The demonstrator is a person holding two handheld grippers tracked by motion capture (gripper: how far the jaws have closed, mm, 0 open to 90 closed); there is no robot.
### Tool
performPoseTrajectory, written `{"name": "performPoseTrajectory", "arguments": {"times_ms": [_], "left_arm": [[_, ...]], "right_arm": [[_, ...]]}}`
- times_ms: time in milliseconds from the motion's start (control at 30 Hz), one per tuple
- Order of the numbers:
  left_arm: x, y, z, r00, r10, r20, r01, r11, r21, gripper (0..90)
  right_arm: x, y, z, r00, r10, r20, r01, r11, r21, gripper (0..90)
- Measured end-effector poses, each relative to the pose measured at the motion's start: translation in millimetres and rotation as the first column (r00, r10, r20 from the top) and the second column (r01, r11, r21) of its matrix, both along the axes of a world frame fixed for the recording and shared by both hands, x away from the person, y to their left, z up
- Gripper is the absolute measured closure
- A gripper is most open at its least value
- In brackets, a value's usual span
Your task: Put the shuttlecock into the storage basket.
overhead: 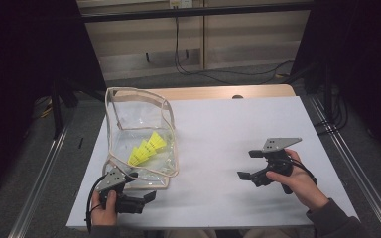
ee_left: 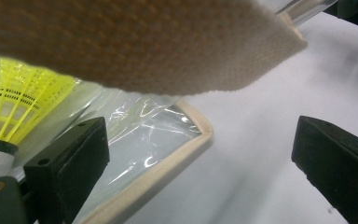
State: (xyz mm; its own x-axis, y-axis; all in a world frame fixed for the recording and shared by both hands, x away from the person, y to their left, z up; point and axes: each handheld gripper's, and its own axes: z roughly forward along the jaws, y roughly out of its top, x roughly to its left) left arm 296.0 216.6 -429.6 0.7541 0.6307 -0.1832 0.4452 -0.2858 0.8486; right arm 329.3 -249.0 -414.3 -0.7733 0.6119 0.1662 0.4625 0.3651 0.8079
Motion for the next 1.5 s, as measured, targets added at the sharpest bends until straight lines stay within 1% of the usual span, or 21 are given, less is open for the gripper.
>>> {"name": "performPoseTrajectory", "arguments": {"times_ms": [333, 1100, 1500], "left_arm": [[-0.1, 0.2, 0.1, 1.0000, 0.000, 0.000, 0.000, 1.0000, 0.003, 4.0], [-0.3, 0.1, 0.2, 1.0000, 0.000, 0.000, 0.000, 1.0000, 0.005, 3.9], [-0.2, 0.0, 0.2, 1.0000, -0.002, 0.000, 0.002, 1.0000, 0.008, 3.9]], "right_arm": [[-3.7, -7.7, -4.7, 0.9998, -0.019, 0.005, 0.019, 0.9998, 0.001, 8.3], [-10.8, -18.8, -11.8, 0.9995, -0.032, 0.001, 0.032, 0.9994, 0.015, 8.3], [-14.7, -26.8, -14.1, 0.9987, -0.051, 0.005, 0.051, 0.9984, 0.024, 8.3]]}}
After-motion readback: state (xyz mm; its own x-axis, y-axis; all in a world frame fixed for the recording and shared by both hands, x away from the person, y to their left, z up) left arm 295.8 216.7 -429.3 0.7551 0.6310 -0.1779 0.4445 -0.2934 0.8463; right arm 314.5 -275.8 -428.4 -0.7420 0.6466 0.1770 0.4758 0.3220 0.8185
